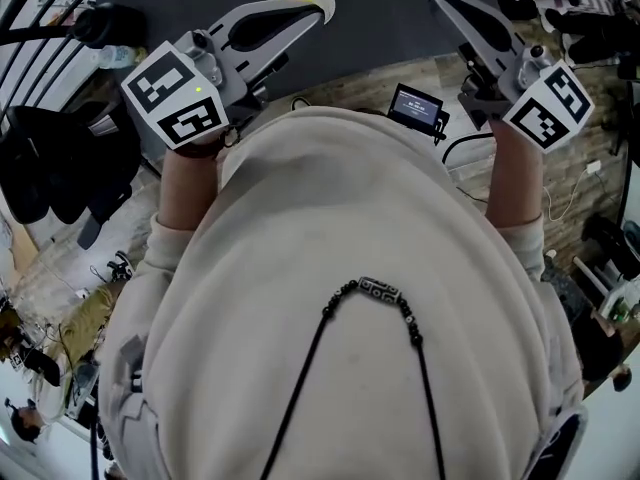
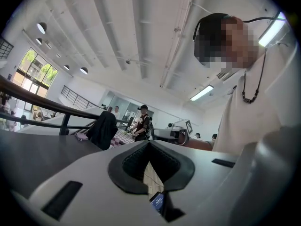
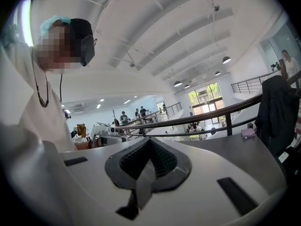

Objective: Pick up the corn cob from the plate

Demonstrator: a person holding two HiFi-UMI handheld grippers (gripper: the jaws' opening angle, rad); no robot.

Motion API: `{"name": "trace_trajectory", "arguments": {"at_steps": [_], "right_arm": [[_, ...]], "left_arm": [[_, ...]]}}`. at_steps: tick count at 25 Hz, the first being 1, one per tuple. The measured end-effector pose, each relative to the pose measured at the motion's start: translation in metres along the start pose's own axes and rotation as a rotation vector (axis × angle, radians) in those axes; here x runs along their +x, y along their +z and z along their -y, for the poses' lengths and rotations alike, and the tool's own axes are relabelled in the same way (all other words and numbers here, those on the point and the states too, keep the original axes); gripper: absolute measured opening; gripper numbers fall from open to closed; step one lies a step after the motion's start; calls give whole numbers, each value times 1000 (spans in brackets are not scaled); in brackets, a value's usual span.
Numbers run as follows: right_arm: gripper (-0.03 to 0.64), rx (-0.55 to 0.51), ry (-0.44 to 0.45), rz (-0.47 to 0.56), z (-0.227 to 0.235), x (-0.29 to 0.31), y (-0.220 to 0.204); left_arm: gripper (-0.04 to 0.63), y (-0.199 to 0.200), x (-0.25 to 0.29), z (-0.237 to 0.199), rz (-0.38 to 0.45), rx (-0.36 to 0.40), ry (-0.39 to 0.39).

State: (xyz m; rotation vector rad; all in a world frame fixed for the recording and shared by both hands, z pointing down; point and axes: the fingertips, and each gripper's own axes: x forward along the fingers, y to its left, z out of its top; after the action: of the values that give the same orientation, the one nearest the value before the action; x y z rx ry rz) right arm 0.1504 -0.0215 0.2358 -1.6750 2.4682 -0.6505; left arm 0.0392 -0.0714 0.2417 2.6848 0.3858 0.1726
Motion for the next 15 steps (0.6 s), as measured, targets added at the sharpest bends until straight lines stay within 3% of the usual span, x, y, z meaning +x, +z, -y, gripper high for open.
{"name": "trace_trajectory", "arguments": {"at_steps": [11, 15], "right_arm": [[14, 35, 25, -12, 9, 10, 6], [14, 40, -84, -3, 8, -2, 9]], "left_arm": [[1, 2, 2, -2, -25, -17, 12], [2, 3, 9, -4, -44, -36, -75]]}}
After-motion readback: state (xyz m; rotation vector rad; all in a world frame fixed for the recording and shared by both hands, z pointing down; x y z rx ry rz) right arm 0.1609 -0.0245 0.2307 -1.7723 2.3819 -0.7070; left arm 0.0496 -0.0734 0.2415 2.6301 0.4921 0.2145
